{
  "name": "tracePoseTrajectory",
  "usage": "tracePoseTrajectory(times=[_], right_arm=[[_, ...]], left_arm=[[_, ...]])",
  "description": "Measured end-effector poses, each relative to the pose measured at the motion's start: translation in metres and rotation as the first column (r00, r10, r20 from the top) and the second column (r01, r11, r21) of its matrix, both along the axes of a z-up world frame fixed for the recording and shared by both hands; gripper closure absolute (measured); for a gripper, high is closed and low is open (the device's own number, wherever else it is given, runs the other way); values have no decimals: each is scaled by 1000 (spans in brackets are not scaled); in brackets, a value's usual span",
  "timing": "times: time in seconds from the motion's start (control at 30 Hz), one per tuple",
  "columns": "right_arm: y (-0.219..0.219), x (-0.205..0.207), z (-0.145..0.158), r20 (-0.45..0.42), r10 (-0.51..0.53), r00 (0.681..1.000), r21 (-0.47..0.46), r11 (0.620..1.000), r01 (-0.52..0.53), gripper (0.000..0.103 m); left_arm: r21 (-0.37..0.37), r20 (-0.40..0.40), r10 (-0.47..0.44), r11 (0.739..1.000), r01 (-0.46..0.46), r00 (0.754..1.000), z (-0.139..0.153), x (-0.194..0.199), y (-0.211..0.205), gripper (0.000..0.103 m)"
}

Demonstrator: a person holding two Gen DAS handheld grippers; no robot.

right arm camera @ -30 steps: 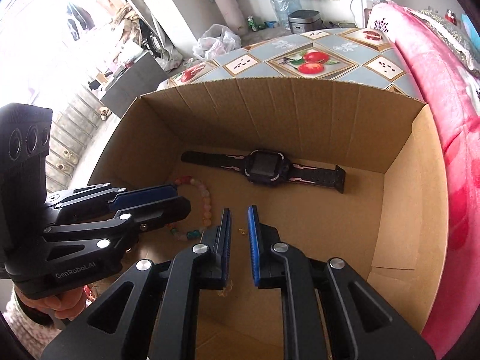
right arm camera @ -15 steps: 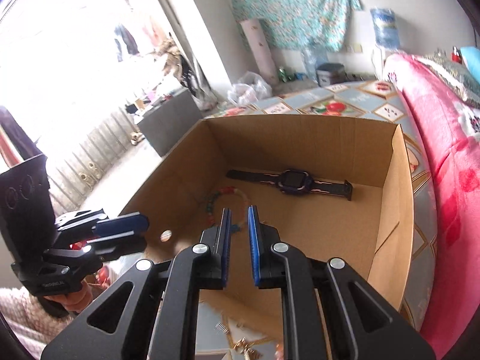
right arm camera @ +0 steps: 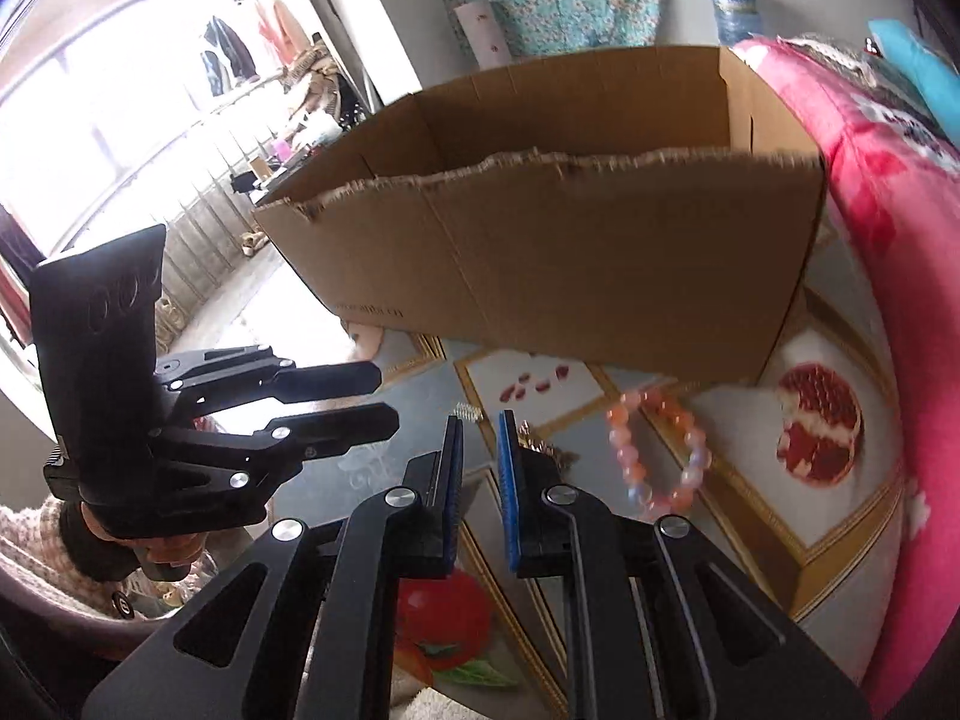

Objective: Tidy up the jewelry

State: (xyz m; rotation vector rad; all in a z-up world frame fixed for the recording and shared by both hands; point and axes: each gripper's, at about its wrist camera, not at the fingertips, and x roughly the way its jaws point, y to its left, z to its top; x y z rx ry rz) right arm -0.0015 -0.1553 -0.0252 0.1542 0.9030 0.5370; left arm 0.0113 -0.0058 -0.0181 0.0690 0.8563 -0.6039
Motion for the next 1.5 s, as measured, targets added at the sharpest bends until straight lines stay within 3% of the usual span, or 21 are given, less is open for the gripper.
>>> tracePoseTrajectory(times=[0.3,0.6,1.0,1.13,1.5], right_arm=[[6,-12,-25,-14,-38,999,-51,998,37,91],[11,-12,-32,6,-37,999,-64,997,37,91],[10,-12,-31,1,-40,999,-55,998,40,91],[7,-12,-30,-2,-47,999,-55,997,47,91],[2,-10,-26,4,-60,998,-76,995,60,91]], left_arm=[[98,8,-9,995,8,1000,-18,5,-22,72],[216,57,-56,976,42,997,-19,10,-40,81],[242,23,-109,965,100,994,-17,18,-47,85],[247,24,-124,962,114,992,-18,17,-52,95],[226,32,-70,972,61,997,-18,9,-32,99]])
